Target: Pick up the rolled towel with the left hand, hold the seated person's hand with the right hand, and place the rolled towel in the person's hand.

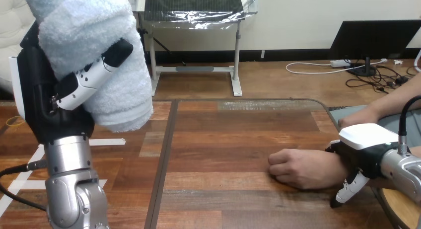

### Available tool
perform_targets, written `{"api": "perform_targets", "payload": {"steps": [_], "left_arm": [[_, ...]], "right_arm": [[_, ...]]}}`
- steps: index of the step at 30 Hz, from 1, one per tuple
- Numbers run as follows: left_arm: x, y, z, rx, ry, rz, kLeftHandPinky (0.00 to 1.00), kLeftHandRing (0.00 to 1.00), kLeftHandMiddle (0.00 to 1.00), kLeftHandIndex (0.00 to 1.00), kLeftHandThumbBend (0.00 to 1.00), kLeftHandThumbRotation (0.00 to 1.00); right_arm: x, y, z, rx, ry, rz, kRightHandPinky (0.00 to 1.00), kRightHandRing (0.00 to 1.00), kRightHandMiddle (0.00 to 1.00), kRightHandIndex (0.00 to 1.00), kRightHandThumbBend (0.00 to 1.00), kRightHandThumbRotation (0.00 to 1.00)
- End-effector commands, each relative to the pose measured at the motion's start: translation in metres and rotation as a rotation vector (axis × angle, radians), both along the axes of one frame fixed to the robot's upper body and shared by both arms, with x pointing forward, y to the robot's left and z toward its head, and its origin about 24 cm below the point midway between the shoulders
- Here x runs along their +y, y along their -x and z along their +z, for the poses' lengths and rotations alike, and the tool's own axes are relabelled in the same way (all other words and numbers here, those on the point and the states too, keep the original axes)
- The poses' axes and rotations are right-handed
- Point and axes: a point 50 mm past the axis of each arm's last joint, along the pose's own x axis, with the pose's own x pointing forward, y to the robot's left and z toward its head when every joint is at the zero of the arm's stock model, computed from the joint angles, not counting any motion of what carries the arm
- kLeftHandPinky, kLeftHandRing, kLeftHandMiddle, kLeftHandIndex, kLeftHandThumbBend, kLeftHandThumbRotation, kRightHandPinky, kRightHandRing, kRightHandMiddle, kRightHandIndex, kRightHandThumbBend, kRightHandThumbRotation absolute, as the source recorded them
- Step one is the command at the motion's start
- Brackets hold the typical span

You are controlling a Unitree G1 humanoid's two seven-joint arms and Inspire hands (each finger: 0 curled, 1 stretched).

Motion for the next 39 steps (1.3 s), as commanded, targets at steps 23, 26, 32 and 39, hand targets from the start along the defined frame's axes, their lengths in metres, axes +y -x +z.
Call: {"api": "perform_targets", "payload": {"steps": [23,26,32,39], "left_arm": [[-0.0044,0.0007,0.0260,-0.114,-0.008,-0.018,0.21,0.27,0.33,0.38,0.52,0.00],[-0.0043,0.0010,0.0266,-0.114,-0.006,-0.020,0.21,0.27,0.33,0.38,0.52,0.00],[-0.0035,0.0014,0.0270,-0.113,-0.006,-0.017,0.21,0.26,0.33,0.37,0.51,0.00],[-0.0035,0.0016,0.0278,-0.120,-0.008,-0.014,0.20,0.26,0.33,0.37,0.51,0.00]], "right_arm": [[0.0214,-0.0155,0.0172,-0.076,0.000,0.066,0.67,0.82,0.83,0.83,1.00,0.33],[0.0211,-0.0153,0.0167,-0.073,0.001,0.062,0.67,0.82,0.82,0.83,1.00,0.33],[0.0202,-0.0146,0.0159,-0.075,-0.004,0.058,0.67,0.81,0.81,0.83,1.00,0.32],[0.0192,-0.0138,0.0164,-0.076,-0.005,0.058,0.66,0.80,0.81,0.82,1.00,0.32]]}}
